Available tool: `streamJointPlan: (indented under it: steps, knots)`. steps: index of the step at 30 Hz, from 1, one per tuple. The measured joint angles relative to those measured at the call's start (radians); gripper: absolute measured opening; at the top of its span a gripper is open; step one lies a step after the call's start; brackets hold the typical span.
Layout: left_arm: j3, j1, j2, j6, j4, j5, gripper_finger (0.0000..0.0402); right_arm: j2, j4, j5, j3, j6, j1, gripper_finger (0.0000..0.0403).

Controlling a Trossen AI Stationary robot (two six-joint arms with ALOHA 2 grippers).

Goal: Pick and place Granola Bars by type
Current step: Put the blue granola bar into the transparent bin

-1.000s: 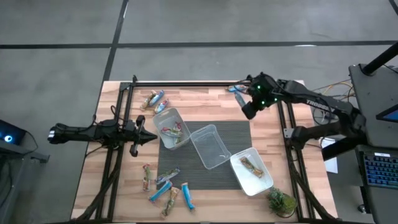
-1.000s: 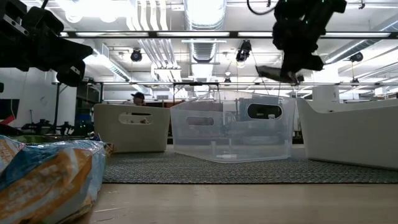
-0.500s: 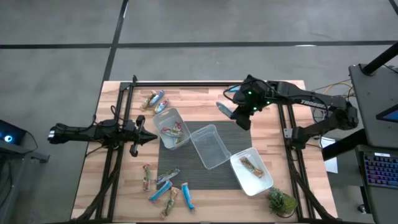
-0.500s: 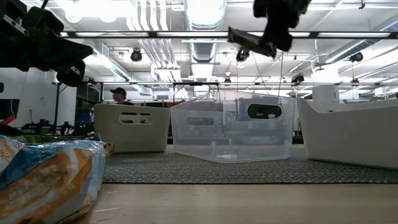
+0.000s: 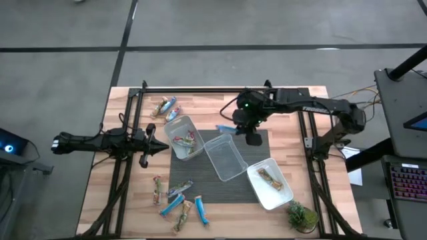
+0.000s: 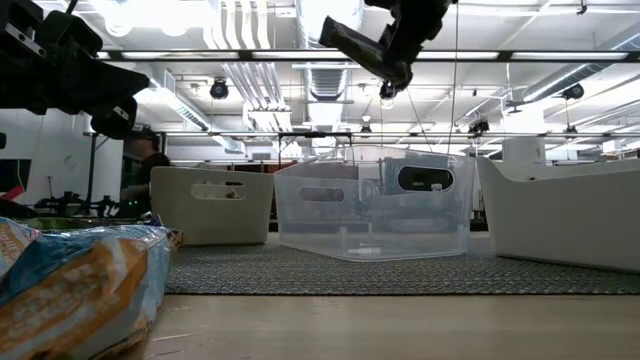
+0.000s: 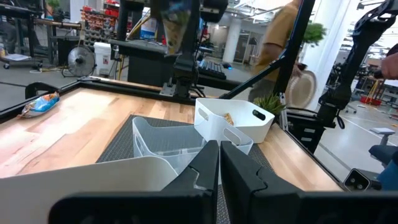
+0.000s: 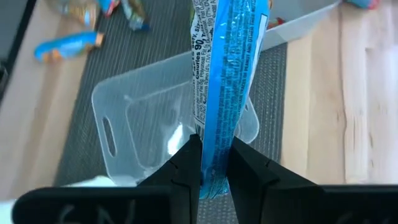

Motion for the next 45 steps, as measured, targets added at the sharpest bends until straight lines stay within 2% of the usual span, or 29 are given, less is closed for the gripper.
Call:
streamJointPlan:
  steps: [8, 15, 36, 45]
  knots:
    - [0.0, 0.0, 0.0, 0.0, 0.0, 0.0, 0.0, 0.09, -0.004, 0.011, 0.022, -0.248, 0.038, 0.0059]
    - [0.0, 0.0, 0.0, 0.0, 0.0, 0.0, 0.0, 0.148, -0.003, 0.094, 0.022, -0.392, 0.054, 0.0059]
    - [0.0, 0.0, 0.0, 0.0, 0.0, 0.0, 0.0, 0.293, 0.059, 0.123, 0.022, -0.322, 0.074, 0.0059]
    - [0.0, 0.0, 0.0, 0.0, 0.0, 0.0, 0.0, 0.297, 0.115, 0.123, 0.022, -0.309, 0.076, 0.0059]
